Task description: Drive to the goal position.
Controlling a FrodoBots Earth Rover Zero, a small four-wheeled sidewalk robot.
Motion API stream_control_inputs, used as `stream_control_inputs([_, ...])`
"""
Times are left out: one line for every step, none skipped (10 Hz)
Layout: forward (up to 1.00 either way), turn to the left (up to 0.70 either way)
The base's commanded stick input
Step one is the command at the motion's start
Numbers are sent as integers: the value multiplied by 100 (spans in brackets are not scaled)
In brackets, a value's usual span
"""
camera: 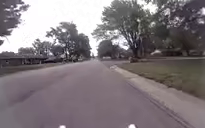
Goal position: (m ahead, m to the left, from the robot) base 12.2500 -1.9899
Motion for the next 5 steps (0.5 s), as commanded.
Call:
stream_control_inputs([100, 0])
stream_control_inputs([100, 0])
stream_control_inputs([100, 0])
stream_control_inputs([100, 0])
stream_control_inputs([100, 0])
